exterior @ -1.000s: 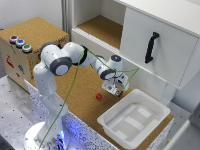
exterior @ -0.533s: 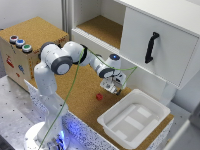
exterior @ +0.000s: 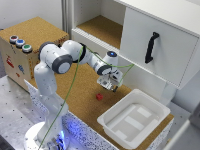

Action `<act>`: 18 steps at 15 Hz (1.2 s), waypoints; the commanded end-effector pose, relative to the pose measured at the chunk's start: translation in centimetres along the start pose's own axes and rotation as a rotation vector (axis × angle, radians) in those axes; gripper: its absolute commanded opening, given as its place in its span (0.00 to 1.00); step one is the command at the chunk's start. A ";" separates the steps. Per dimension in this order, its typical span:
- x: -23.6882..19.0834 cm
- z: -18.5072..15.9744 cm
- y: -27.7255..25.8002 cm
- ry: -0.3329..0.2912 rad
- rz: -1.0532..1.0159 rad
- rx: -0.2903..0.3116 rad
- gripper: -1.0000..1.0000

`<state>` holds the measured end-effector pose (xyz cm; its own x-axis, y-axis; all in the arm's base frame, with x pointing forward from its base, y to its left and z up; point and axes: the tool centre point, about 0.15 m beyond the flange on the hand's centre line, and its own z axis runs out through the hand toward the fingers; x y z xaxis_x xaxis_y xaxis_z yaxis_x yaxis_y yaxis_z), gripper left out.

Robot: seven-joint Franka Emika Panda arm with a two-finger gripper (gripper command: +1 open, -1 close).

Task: Push the purple block towards the left

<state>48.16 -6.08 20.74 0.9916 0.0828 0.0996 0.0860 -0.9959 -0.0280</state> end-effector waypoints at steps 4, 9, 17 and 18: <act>2.2 0.2 -6.2 -0.092 0.032 0.030 0.00; 2.4 0.6 -10.1 -0.097 0.026 0.043 0.00; 2.2 0.1 -11.4 -0.079 0.054 0.011 0.00; 2.3 0.0 -10.7 -0.077 0.055 0.002 0.00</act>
<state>47.96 5.26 20.63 0.9951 0.0666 0.0737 0.0717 -0.9951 -0.0681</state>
